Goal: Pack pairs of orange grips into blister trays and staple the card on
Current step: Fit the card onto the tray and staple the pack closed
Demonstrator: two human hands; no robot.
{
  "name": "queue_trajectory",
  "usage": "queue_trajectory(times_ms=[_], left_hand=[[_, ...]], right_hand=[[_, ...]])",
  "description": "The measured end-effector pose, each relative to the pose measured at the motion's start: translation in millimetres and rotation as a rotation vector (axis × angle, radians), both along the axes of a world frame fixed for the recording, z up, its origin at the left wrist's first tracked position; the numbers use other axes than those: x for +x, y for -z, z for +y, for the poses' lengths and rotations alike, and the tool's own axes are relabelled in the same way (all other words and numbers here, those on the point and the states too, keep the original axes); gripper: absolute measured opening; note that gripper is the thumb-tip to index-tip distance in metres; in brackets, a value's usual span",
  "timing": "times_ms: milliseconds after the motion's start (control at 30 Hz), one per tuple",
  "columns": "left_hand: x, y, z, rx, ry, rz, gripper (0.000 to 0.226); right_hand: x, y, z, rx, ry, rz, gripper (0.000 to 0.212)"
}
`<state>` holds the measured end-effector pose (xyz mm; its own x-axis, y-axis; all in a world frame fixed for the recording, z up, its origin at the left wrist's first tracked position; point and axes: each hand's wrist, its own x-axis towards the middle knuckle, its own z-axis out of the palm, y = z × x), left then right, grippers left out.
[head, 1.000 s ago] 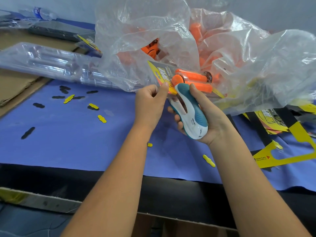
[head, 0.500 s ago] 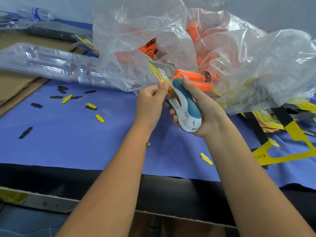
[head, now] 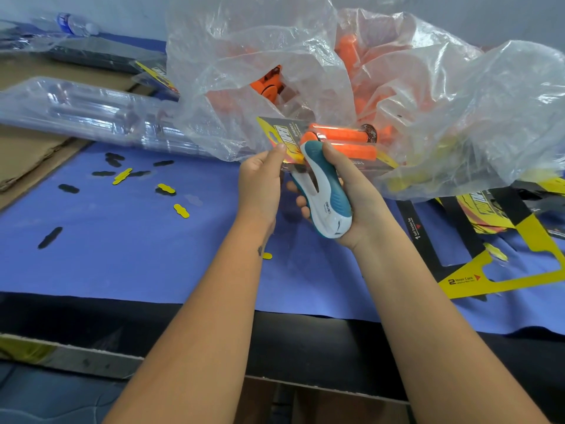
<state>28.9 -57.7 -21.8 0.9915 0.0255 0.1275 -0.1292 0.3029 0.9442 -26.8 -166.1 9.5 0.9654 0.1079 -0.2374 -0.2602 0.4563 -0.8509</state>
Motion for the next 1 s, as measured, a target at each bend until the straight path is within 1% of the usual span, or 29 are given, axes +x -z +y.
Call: queue_trajectory(times_ms=[133, 333, 500, 700, 833, 933, 1000], left_hand=[[-0.6, 0.8, -2.8, 0.028, 0.022, -0.016, 0.032], [2.7, 5.3, -2.2, 0.035, -0.030, 0.039, 0.025], [2.8, 5.0, -3.2, 0.025, -0.036, 0.061, 0.023], [1.1, 4.9, -2.2, 0.003, -0.040, 0.107, 0.018], [0.3, 1.7, 0.2, 0.030, -0.004, 0.193, 0.027], [-1.6, -1.2, 1.2, 0.078, 0.030, 0.217, 0.042], [-3.2, -2.6, 0.6, 0.106, 0.046, 0.221, 0.044]], right_hand=[[5.2, -2.5, 2.3, 0.006, 0.011, -0.015, 0.047], [8.4, 3.8, 6.6, -0.002, 0.020, -0.003, 0.045], [9.9, 6.7, 8.5, 0.013, 0.033, -0.013, 0.046], [14.1, 13.5, 10.6, -0.019, 0.045, -0.040, 0.046], [16.3, 19.8, 11.7, -0.058, 0.101, -0.033, 0.037], [17.2, 24.6, 12.5, -0.057, 0.142, -0.052, 0.034], [17.4, 26.6, 13.1, -0.054, 0.148, -0.062, 0.035]])
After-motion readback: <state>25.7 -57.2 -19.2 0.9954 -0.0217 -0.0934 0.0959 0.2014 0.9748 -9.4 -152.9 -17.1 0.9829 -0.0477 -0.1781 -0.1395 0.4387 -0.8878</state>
